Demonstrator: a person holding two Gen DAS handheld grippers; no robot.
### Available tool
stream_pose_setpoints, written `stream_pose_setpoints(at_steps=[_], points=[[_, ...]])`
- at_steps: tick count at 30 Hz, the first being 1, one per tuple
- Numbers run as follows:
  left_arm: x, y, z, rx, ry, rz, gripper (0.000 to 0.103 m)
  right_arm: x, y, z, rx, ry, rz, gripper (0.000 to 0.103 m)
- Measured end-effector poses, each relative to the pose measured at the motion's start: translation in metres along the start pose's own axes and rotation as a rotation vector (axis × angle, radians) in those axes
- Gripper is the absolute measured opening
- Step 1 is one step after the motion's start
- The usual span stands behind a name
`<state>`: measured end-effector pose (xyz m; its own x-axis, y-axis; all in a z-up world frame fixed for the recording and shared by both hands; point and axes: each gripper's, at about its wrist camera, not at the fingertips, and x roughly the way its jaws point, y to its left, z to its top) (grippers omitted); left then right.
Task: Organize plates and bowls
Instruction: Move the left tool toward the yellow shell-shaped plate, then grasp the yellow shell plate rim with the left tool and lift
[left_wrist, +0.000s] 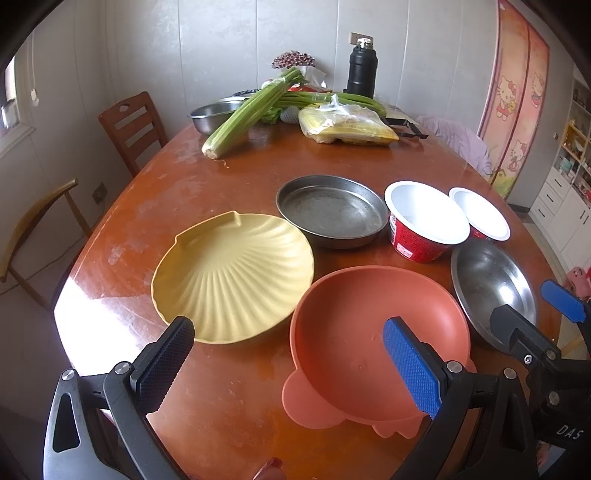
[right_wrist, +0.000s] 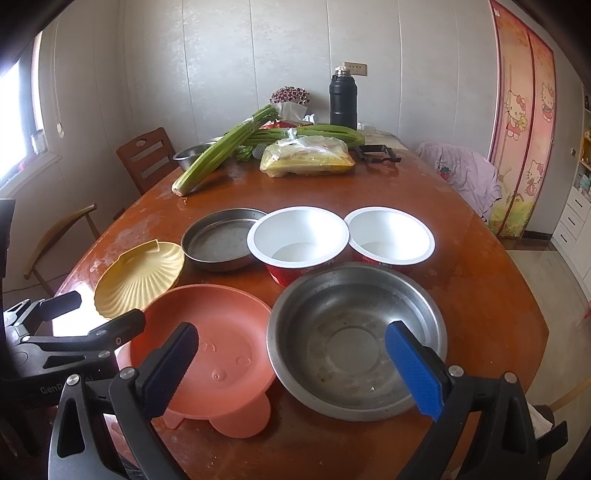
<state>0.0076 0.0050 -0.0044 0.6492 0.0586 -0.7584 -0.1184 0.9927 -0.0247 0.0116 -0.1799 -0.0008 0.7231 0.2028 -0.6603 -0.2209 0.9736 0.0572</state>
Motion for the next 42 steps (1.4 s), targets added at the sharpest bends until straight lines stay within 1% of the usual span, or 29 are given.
stream_pose_setpoints(at_steps=[4, 8, 14, 16, 19, 22, 24, 26, 28, 29, 31, 32, 34, 35, 40, 42], points=[[0.000, 0.010, 0.004, -0.014, -0.004, 0.002, 0.102, 0.003, 0.007, 0.006, -0.011, 0.008, 0.008, 0.102], [0.001, 0.028, 0.008, -0.045, -0.011, 0.016, 0.102, 0.006, 0.020, 0.014, -0.031, 0.005, 0.027, 0.102], [0.009, 0.075, 0.015, -0.143, -0.017, 0.079, 0.102, 0.015, 0.048, 0.036, -0.076, 0.005, 0.073, 0.102], [0.013, 0.092, 0.016, -0.175, -0.015, 0.100, 0.102, 0.022, 0.058, 0.043, -0.085, 0.014, 0.101, 0.102], [0.022, 0.115, 0.016, -0.218, 0.009, 0.102, 0.102, 0.037, 0.076, 0.050, -0.122, 0.045, 0.122, 0.102], [0.035, 0.135, 0.015, -0.259, 0.054, 0.081, 0.102, 0.054, 0.092, 0.053, -0.153, 0.088, 0.158, 0.102], [0.043, 0.144, 0.015, -0.275, 0.080, 0.074, 0.102, 0.067, 0.103, 0.055, -0.175, 0.117, 0.163, 0.102], [0.051, 0.152, 0.014, -0.306, 0.103, 0.083, 0.102, 0.080, 0.113, 0.055, -0.193, 0.146, 0.165, 0.101], [0.057, 0.158, 0.015, -0.321, 0.110, 0.078, 0.102, 0.093, 0.119, 0.054, -0.199, 0.175, 0.182, 0.096], [0.061, 0.159, 0.016, -0.325, 0.119, 0.063, 0.102, 0.099, 0.122, 0.053, -0.208, 0.195, 0.176, 0.095], [0.067, 0.161, 0.017, -0.326, 0.133, 0.042, 0.102, 0.109, 0.129, 0.050, -0.227, 0.225, 0.179, 0.089], [0.069, 0.160, 0.018, -0.320, 0.138, 0.040, 0.102, 0.113, 0.130, 0.049, -0.232, 0.238, 0.179, 0.087], [0.074, 0.157, 0.019, -0.300, 0.150, 0.034, 0.102, 0.120, 0.133, 0.048, -0.235, 0.256, 0.181, 0.080], [0.076, 0.155, 0.020, -0.290, 0.157, 0.032, 0.102, 0.124, 0.134, 0.049, -0.240, 0.264, 0.179, 0.079], [0.080, 0.145, 0.025, -0.250, 0.151, 0.038, 0.101, 0.137, 0.138, 0.048, -0.259, 0.294, 0.178, 0.067], [0.081, 0.142, 0.027, -0.234, 0.146, 0.051, 0.097, 0.142, 0.138, 0.048, -0.254, 0.303, 0.188, 0.063]])
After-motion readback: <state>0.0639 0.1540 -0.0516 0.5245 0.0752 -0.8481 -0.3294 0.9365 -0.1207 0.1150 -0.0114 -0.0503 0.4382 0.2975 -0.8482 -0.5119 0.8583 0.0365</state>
